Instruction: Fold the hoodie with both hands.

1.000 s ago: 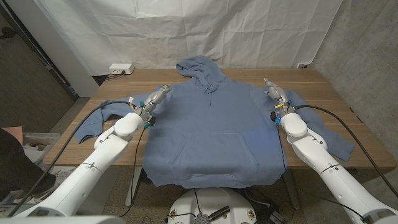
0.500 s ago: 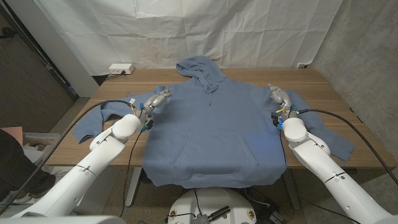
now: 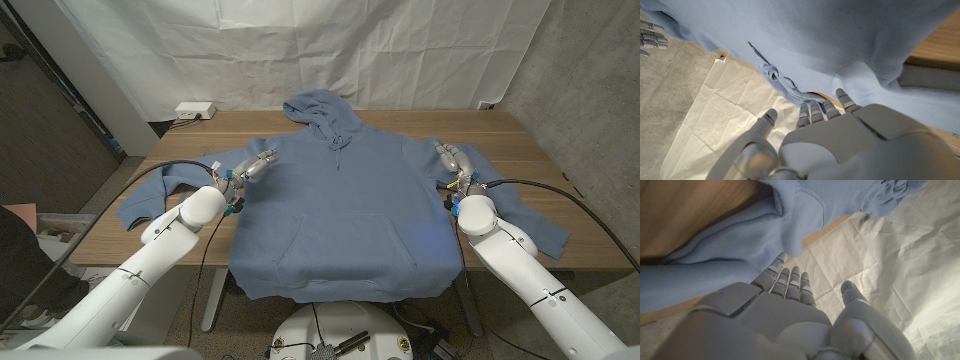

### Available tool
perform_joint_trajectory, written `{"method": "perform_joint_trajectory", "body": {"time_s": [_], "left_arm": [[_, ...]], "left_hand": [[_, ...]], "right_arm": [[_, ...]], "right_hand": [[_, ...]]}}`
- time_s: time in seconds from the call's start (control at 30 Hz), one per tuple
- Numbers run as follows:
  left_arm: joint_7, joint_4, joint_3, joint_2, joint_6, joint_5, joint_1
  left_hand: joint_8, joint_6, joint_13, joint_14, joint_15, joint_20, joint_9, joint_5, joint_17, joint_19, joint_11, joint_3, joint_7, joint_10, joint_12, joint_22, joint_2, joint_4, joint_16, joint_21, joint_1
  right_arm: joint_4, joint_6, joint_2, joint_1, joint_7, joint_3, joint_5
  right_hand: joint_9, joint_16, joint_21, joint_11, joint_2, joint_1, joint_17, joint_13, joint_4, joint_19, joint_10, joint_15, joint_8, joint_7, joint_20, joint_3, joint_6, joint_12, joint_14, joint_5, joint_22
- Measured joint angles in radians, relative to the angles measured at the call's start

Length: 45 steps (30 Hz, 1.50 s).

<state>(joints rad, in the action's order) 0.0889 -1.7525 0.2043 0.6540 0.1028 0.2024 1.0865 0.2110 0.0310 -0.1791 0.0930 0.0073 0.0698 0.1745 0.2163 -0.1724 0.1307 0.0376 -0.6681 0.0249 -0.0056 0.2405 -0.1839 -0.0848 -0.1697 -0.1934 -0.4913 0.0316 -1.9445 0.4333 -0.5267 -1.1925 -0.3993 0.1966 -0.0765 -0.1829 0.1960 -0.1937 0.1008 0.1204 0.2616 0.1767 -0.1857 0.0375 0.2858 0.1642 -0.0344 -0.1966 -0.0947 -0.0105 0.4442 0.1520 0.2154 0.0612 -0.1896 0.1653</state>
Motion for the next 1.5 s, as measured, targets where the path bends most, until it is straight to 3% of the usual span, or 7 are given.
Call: {"method": "perform_joint_trajectory", "body": {"time_s": [0.33,0.7,1.03,1.07,1.3,1.33,1.5], "left_arm": [[0.02,-0.019,0.006,0.019,0.019,0.052,0.015],[0.044,-0.025,0.025,0.039,0.049,0.126,0.007],[0.078,-0.026,0.043,0.045,0.075,0.183,-0.012],[0.079,-0.026,0.043,0.045,0.075,0.184,-0.012],[0.1,-0.018,0.056,0.046,0.081,0.206,-0.029],[0.101,-0.008,0.063,0.045,0.081,0.207,-0.044],[0.113,-0.001,0.067,0.043,0.089,0.214,-0.052]], "left_hand": [[0.019,0.11,-0.005,-0.027,-0.027,0.001,0.0,0.0,0.0,-0.01,0.009,-0.004,-0.004,0.059,0.002,0.0,0.0,-0.004,0.0,0.0,0.0],[0.019,0.159,-0.005,-0.072,-0.032,-0.014,0.0,0.0,0.0,-0.026,0.012,-0.008,-0.009,0.109,0.011,0.0,0.0,-0.008,0.0,0.0,0.0],[0.019,0.168,-0.005,-0.081,-0.031,-0.016,0.0,-0.007,0.0,-0.027,0.011,-0.008,-0.007,0.121,0.011,0.0,0.007,-0.008,0.0,0.0,-0.007],[0.019,0.168,-0.005,-0.081,-0.031,-0.016,0.0,-0.007,0.0,-0.027,0.011,-0.008,-0.007,0.121,0.011,0.0,0.007,-0.008,0.0,0.0,-0.007],[0.007,0.162,-0.005,-0.081,-0.031,-0.021,0.005,-0.007,0.0,-0.032,0.011,-0.008,-0.013,0.121,0.007,0.0,0.007,-0.008,0.0,0.0,-0.007],[0.005,0.16,-0.005,-0.081,-0.031,-0.021,0.005,-0.007,0.0,-0.032,0.01,-0.008,-0.015,0.121,0.007,0.0,0.007,-0.008,0.0,0.0,-0.007],[-0.005,0.142,-0.005,-0.077,-0.027,-0.027,0.005,-0.007,0.0,-0.027,0.005,-0.005,-0.021,0.105,-0.005,-0.005,0.01,-0.011,0.005,0.008,-0.01]], "right_arm": [[-0.066,0.165,0.018,-0.012,-0.02,0.016,-0.062],[-0.097,0.29,0.04,-0.002,-0.016,0.027,-0.104],[-0.155,0.382,0.062,0.004,-0.024,0.048,-0.146],[-0.163,0.443,0.065,0.005,-0.025,0.05,-0.168],[-0.202,0.464,0.074,0.018,-0.02,0.065,-0.173],[-0.205,0.536,0.074,0.019,0.009,0.066,-0.189],[-0.225,0.582,0.079,0.026,0.028,0.079,-0.202]], "right_hand": [[-0.001,0.0,-0.006,-0.003,-0.029,0.008,0.0,0.0,0.021,0.039,0.036,0.004,0.0,-0.002,-0.011,-0.021,0.034,0.008,0.032,0.009,0.0],[-0.001,0.004,-0.01,0.005,-0.053,0.018,0.0,0.0,0.042,0.077,0.067,-0.006,0.0,-0.008,-0.013,-0.042,0.055,0.009,0.073,0.008,0.0],[-0.001,0.019,-0.021,0.014,-0.072,0.025,0.0,-0.003,0.07,0.171,0.17,-0.017,-0.015,-0.016,-0.046,-0.059,0.142,0.036,0.174,0.008,0.0],[-0.001,0.019,-0.021,0.014,-0.072,0.025,0.0,-0.003,0.071,0.18,0.182,-0.015,-0.015,-0.014,-0.044,-0.059,0.154,0.037,0.185,0.008,0.0],[-0.001,0.02,-0.021,0.015,-0.065,0.051,0.0,-0.003,0.083,0.215,0.222,-0.015,-0.022,-0.018,-0.055,-0.063,0.193,0.044,0.23,0.008,0.0],[-0.001,0.02,-0.024,0.014,-0.065,0.051,0.0,-0.003,0.083,0.216,0.228,-0.019,-0.022,-0.018,-0.056,-0.063,0.193,0.044,0.234,0.008,0.0],[-0.001,0.027,-0.029,0.023,-0.063,0.061,0.0,-0.003,0.095,0.241,0.249,-0.025,-0.022,-0.03,-0.07,-0.061,0.206,0.047,0.26,0.008,0.0]]}}
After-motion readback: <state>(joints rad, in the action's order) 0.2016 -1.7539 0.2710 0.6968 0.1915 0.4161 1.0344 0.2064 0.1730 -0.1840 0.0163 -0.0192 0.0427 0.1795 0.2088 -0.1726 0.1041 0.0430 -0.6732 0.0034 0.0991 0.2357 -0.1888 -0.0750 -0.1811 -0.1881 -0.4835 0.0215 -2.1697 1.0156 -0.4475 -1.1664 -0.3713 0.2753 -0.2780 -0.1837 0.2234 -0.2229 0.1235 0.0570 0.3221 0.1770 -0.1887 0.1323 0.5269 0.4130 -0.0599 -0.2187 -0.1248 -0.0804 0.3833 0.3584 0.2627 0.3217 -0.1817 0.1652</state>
